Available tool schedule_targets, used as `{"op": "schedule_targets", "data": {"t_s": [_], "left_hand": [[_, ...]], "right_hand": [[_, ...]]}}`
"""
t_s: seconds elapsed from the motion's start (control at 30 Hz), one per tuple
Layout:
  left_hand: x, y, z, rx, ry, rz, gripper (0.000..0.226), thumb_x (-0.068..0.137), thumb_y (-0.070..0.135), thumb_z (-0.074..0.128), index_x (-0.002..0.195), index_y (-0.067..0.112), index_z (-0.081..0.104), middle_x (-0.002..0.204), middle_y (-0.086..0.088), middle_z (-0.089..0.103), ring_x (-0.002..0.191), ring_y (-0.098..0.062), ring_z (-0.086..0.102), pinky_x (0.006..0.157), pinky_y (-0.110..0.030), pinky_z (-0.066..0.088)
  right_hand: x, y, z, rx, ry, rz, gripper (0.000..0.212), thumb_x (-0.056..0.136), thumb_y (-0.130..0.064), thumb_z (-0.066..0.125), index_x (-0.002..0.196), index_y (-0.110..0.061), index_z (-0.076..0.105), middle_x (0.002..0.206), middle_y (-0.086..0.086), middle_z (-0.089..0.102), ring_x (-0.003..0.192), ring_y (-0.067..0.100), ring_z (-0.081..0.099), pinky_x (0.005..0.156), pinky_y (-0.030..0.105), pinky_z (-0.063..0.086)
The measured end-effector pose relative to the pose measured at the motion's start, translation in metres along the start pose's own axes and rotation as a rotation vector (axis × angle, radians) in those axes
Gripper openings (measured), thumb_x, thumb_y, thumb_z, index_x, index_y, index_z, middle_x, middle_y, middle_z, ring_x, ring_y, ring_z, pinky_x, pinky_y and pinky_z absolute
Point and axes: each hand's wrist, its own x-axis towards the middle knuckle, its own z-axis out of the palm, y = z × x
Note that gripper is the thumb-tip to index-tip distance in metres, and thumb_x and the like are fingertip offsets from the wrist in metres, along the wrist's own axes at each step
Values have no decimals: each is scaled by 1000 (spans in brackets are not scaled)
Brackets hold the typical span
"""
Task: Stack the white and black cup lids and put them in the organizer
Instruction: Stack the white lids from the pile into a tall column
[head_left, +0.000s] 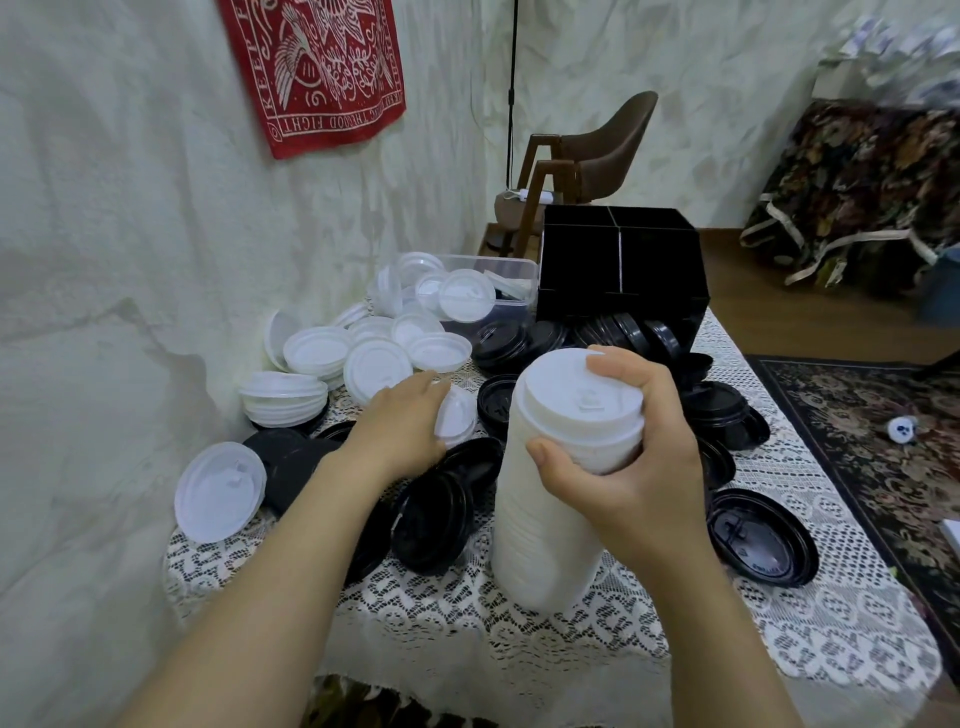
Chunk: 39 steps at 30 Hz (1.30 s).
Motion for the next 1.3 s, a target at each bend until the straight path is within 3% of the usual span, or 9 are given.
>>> {"op": "schedule_targets", "data": {"t_s": [0.2,0.37,0.47,0.57,0.67,0.77,0.97,1.17,1.3], "left_hand": [[11,1,3,-28,-41,5,74,80,39,70,143,18,37,140,-4,45,128,-26,41,106,-42,34],[10,0,1,79,-40,-91,82,83,60,60,148,23,28,140,-10,36,130,-30,33,107,-42,31],[12,-3,-2,-81,-110,-42,80,83,34,64,151,23,25,157,-3,25,143,-24,24,116,-45,21],[12,-7,-5,-171,-165,38,77,76,15,67,147,20,38,149,-2,41,138,-24,36,113,-40,28],[10,-8,-6,-121,-131,-30,77,80,34,73,146,17,38,144,-8,42,134,-27,36,109,-35,31],[11,-8,-10,41,-49,-97,73,85,56,60,143,17,40,136,-9,44,128,-28,38,101,-38,35],[15,-12,-15,-240,-271,-64,90,71,-1,67,151,18,29,156,-4,30,142,-22,30,114,-34,29],[16,-14,-15,-50,-144,-116,85,78,54,71,146,18,36,140,-9,42,131,-27,37,104,-39,36],[14,-15,-16,-236,-237,-102,93,75,13,76,152,19,24,157,-2,28,142,-20,28,113,-31,26]], "right_hand": [[0,0,0,9,-5,-2,61,59,-45,73,115,-31,51,121,-20,53,112,-4,51,84,6,40],[0,1,0,2,-8,-1,59,59,-46,73,113,-36,49,123,-19,52,115,0,51,88,11,42],[1,1,-1,3,-7,-9,59,60,-45,73,113,-36,49,123,-17,53,115,2,51,88,12,43],[1,1,0,-3,-5,-16,59,60,-45,72,113,-36,49,123,-20,52,115,-1,51,88,11,42],[1,1,0,-9,2,-19,58,60,-45,72,112,-38,49,123,-20,52,115,0,51,90,13,43],[1,1,0,-16,3,-19,58,60,-46,71,112,-39,48,123,-21,52,116,0,50,91,14,43],[1,2,0,-9,-1,-15,58,60,-46,72,112,-37,49,124,-21,52,116,0,50,89,11,41],[1,2,0,-14,-5,-15,59,60,-46,71,113,-37,48,122,-22,51,115,0,50,89,12,43],[1,2,-1,-8,-9,-14,58,60,-46,72,113,-38,48,121,-24,51,115,1,51,88,13,43]]}}
